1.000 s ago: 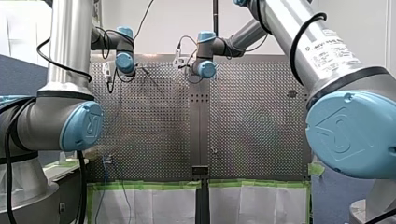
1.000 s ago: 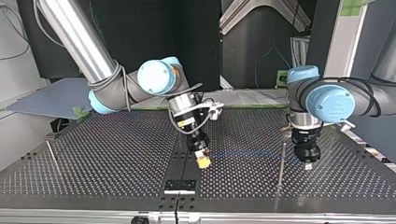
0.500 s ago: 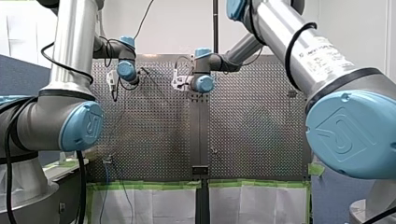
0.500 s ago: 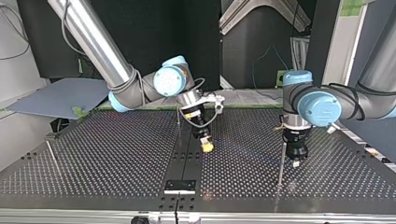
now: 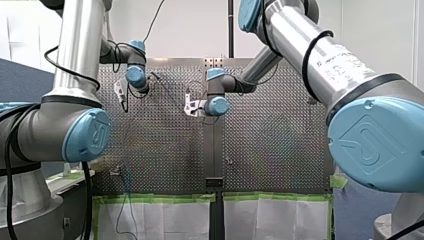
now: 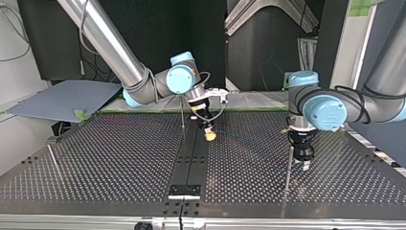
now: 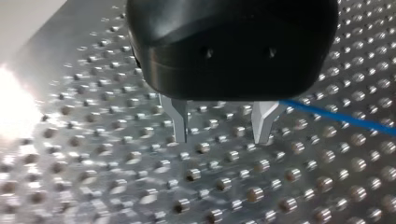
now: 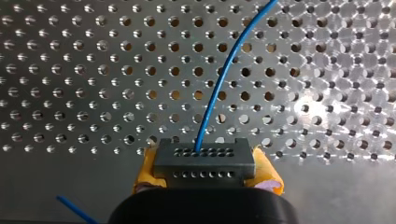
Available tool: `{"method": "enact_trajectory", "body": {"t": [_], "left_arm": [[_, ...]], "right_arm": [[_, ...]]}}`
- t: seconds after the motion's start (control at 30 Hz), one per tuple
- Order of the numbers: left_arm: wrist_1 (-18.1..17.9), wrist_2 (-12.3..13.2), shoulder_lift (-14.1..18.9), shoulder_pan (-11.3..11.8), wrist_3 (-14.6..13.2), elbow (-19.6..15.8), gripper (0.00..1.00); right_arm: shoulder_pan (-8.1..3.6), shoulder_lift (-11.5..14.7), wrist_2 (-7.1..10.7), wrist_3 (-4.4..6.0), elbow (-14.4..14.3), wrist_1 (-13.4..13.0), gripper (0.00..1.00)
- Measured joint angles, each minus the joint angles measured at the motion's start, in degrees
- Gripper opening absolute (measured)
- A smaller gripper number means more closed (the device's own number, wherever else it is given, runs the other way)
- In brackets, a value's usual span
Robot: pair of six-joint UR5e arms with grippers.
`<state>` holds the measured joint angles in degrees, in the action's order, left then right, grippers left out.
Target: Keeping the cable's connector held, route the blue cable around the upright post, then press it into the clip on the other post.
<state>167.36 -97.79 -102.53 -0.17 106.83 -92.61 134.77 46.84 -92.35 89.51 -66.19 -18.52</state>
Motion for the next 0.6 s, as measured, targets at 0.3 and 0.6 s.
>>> {"method": "enact_trajectory", "body": {"t": [0.3,0.6], "left_arm": [[0.01,4.37,-3.74,-0.81,0.4,0.0,0.9],[-0.16,5.21,-4.52,-0.79,0.58,0.0,0.9]], "right_arm": [[0.21,-0.34,-0.25,-0.27,-0.7,-0.06,0.0],[0.43,-2.9,-1.69,-0.64,-2.74,-0.77,0.0]]}}
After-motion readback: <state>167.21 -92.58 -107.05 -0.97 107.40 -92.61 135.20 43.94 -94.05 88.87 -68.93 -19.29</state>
